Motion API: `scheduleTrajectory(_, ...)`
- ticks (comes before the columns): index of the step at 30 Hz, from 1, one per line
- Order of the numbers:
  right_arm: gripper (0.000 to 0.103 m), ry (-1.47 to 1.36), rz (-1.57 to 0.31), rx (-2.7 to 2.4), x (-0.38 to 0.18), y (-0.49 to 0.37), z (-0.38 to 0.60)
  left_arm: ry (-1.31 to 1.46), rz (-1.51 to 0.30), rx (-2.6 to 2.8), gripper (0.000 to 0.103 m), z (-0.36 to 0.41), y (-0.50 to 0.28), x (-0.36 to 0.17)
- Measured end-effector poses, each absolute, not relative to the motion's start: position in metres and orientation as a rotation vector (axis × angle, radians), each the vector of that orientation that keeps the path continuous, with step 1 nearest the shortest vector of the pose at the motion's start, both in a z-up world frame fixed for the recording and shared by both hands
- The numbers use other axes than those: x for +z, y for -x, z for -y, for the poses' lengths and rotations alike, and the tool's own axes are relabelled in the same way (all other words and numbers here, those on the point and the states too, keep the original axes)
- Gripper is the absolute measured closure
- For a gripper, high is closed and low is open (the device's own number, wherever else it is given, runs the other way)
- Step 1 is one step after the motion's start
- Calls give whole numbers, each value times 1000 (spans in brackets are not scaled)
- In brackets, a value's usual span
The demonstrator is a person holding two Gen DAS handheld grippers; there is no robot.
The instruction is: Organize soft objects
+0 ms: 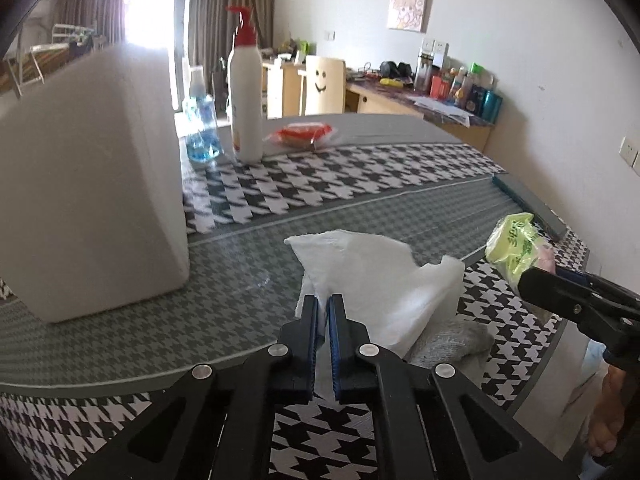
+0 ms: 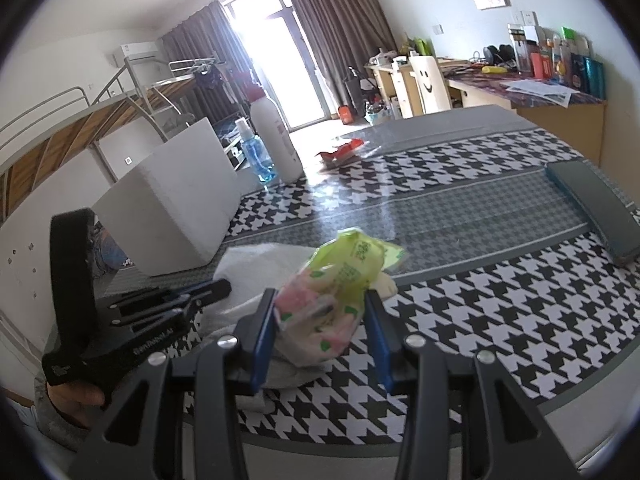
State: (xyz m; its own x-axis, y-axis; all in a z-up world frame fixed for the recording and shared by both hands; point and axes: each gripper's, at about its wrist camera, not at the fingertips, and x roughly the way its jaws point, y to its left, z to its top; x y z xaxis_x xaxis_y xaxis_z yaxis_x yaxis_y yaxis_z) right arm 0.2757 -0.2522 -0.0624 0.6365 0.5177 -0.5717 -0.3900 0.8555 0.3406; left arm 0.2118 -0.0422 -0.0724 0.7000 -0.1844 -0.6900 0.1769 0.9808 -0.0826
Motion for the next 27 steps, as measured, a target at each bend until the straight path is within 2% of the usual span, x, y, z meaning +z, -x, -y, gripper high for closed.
scheduleTrajectory(13,56,-170,-691,533,-51,-273,241,27,-669,-240,97,32,-200,-40)
scheduleTrajectory(18,56,-160,-686,537,-50,-271,238,4,-714,-224,95,34,-205,-55)
scheduleTrajectory(20,56,-158,-689,537,-51,-272,237,-2,-734,-235,78,36,-208,-61)
scheduleTrajectory(21,56,-158,-694,536,-52,-272,237,-2,-745,-236,57,37,-209,-63)
scheduleTrajectory(22,56,-158,-699,535,-53,-273,237,2,-749,-235,43,37,-210,-65)
scheduleTrajectory(27,56,-165,-704,532,-55,-274,238,2,-781,-253,41,43,-217,-73)
